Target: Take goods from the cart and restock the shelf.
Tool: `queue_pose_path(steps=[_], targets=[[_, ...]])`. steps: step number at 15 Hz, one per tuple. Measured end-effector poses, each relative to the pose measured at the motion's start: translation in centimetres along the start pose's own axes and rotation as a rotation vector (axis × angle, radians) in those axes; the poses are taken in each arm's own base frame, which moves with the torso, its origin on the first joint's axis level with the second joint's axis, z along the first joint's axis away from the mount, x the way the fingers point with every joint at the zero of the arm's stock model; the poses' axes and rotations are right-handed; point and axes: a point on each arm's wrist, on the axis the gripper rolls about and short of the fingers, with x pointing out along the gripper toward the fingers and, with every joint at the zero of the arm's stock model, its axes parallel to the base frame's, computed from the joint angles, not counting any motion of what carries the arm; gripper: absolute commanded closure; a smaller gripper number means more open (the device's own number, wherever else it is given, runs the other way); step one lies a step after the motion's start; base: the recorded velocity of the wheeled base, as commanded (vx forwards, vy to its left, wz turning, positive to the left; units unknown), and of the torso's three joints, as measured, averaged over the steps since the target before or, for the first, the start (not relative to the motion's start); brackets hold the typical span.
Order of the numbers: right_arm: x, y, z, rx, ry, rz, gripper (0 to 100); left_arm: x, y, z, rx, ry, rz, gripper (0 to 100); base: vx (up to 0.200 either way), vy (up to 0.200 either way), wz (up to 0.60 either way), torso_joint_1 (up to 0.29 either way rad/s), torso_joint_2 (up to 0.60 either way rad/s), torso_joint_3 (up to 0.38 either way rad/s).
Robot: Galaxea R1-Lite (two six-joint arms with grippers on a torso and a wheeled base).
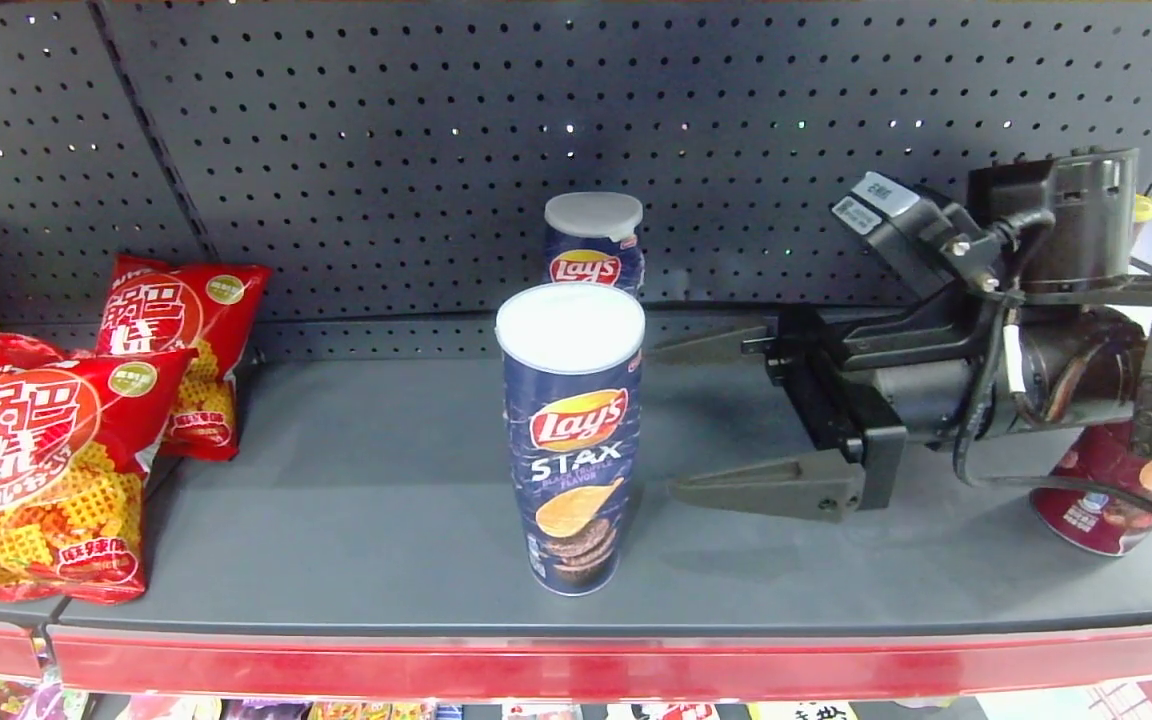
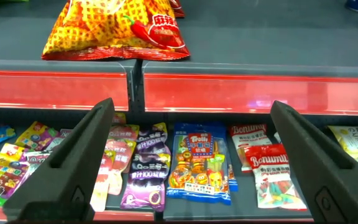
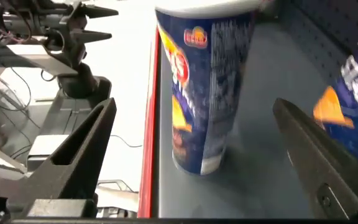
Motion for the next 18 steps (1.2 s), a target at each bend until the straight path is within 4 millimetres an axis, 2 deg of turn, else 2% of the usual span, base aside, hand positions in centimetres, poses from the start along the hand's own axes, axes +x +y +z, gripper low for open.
queue_pose_path(steps=[4, 8, 18], targets=[[1.7, -1.1, -0.6, 0.011, 0.01, 0.022, 0, 0.0, 0.0, 0.0, 0.0, 0.0, 0.0, 0, 0.0, 0.0, 0.0, 0.0, 0.0, 0.0], [2.4, -1.7, -1.2, 0.025, 0.021, 0.027, 0, 0.0, 0.0, 0.0, 0.0, 0.0, -0.001, 0, 0.0, 0.0, 0.0, 0.0, 0.0, 0.0], [1.9, -0.8, -1.6, 0.048, 0.036, 0.034, 0, 0.0, 0.0, 0.0, 0.0, 0.0, 0.0, 0, 0.0, 0.0, 0.0, 0.0, 0.0, 0.0]])
